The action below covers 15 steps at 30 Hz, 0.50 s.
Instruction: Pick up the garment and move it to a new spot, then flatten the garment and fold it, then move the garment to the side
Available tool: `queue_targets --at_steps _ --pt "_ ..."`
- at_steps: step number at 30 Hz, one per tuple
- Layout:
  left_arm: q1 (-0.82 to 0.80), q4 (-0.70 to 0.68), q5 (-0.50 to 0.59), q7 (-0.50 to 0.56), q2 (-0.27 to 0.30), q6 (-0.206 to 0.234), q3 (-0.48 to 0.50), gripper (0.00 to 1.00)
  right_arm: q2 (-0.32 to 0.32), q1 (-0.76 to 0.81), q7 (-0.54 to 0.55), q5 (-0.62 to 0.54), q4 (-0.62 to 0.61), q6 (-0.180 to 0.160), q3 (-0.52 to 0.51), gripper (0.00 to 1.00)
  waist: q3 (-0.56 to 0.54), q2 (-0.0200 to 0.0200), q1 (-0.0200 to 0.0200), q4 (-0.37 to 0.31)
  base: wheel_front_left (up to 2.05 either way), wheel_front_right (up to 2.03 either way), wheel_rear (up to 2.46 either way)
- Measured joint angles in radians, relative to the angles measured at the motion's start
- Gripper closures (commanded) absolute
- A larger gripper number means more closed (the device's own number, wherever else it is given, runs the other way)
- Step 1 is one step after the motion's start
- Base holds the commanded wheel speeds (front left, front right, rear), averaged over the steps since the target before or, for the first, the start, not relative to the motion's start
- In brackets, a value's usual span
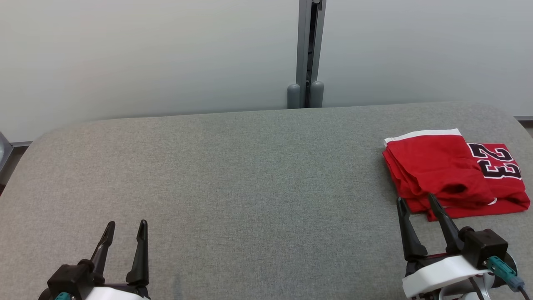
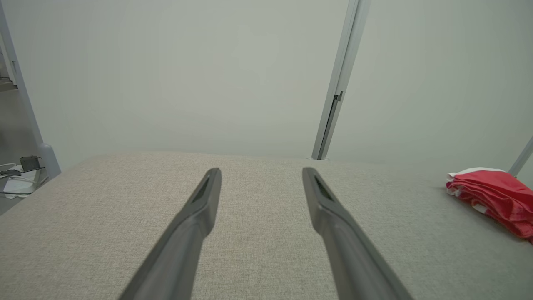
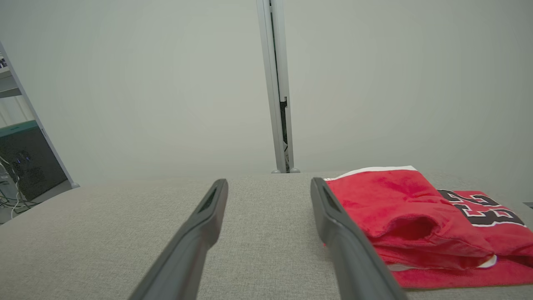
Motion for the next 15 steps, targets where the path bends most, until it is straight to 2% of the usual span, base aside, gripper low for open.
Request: queue_targets --at_steps 6,7,12,15 --pt "0.000 0.002 0.005 0.000 0.000 -0.001 -0.001 0.00 0.002 0.000 0.000 0.000 0.008 0.000 0.006 0.00 0.000 0.0000 0.0000 -0.001 0.00 0.00 0.00" --pt "0.000 0.005 0.003 0.000 0.001 -0.001 -0.004 1.00 0.002 0.000 -0.001 0.000 0.009 0.000 0.007 1.00 0.001 0.0000 0.0000 -0.001 0.00 0.00 0.00" --pt "0.032 0.044 0.002 0.001 -0.017 -0.001 -0.011 1.00 0.012 0.034 0.002 0.004 0.046 0.000 0.011 1.00 0.001 0.0000 0.0000 -0.001 0.00 0.00 0.00" --pt "0.035 0.053 -0.044 0.019 -0.020 -0.001 -0.008 1.00 0.013 0.043 0.012 0.051 0.050 0.000 0.008 1.00 0.002 0.0000 0.0000 -0.001 0.00 0.00 0.00"
